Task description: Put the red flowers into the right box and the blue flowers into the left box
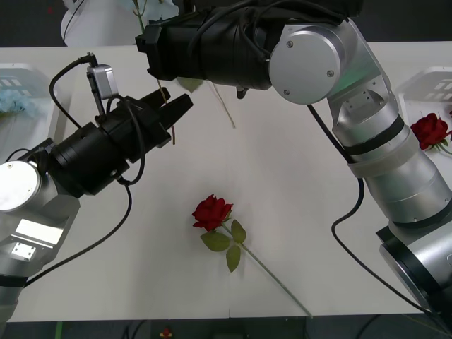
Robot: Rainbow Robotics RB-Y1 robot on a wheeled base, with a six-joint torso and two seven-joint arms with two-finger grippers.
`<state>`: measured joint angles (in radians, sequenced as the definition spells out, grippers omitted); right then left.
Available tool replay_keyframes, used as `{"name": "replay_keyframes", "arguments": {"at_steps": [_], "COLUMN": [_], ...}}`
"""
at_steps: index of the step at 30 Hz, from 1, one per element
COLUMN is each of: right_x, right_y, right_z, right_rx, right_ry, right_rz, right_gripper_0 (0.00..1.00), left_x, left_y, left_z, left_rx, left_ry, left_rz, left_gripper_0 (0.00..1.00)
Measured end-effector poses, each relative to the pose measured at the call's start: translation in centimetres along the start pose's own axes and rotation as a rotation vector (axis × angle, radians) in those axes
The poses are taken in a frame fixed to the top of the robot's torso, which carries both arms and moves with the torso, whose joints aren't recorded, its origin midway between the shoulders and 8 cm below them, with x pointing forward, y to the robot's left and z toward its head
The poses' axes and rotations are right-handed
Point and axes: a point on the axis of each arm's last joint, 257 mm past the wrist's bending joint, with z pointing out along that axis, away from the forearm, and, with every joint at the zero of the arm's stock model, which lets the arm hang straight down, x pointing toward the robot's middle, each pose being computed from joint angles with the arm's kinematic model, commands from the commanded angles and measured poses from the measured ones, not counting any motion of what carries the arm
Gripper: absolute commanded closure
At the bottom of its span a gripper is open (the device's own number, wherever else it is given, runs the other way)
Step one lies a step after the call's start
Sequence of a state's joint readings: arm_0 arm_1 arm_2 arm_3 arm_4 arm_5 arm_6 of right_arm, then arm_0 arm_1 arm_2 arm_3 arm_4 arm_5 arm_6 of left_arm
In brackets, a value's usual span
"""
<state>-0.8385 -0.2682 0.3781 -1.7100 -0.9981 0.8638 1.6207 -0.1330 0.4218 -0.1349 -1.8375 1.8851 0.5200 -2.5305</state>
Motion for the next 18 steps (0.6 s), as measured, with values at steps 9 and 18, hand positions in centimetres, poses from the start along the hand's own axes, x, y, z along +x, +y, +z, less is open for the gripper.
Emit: {"name": "replay_keyframes", "arguments": {"at_steps": [9, 18], "right_x": [-0.34, -0.38], "right_y": [0.00, -0.05], "right_z": [0.04, 0.04], "right_rx": [0.000, 0.002], "right_ry": [-0.015, -0.016], "right_rz": [0.033, 0.033], "right_gripper_0": [1.00, 0.87], "left_x": [0.19, 0.20], "left_y": [1.21, 1.19], "left_z": [0.65, 0.68], "left_rx": [-0.013, -0.013], "left_ry": [0.009, 0.008], "left_rz": [-0.003, -0.004], "left_gripper_0": [1.00, 1.00]}}
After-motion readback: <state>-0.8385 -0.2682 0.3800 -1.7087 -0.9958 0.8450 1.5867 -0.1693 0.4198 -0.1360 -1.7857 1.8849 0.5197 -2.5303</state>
